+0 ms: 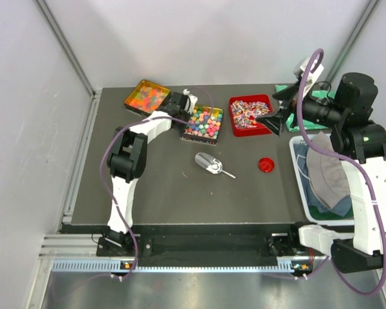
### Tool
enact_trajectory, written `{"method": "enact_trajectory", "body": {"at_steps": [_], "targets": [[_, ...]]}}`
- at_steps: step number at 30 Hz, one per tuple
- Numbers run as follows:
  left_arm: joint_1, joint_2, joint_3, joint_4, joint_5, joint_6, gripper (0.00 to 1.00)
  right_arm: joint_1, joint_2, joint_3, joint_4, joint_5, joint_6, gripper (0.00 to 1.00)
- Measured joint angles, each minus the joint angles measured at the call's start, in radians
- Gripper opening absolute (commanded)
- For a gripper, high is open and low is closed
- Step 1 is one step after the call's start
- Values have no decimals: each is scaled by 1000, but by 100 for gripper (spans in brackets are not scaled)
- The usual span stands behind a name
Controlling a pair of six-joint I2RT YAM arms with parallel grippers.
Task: Pack the candies
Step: Move the storage box to the center of the board.
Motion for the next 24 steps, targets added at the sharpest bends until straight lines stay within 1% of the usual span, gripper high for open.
{"method": "enact_trajectory", "body": {"at_steps": [7, 12, 21, 24], "targets": [[1, -102, -138, -8, -48, 8, 28, 0, 0, 0, 2, -8, 5, 99], [10, -151, -196, -15, -76, 23, 29, 0, 0, -1, 3, -16, 7, 99], [109, -228, -284, -16, -79, 61, 29, 0, -6, -13, 7, -19, 12, 99], [144, -248, -306, -19, -75, 77, 34, 0, -6, -13, 7, -20, 13, 99]]}}
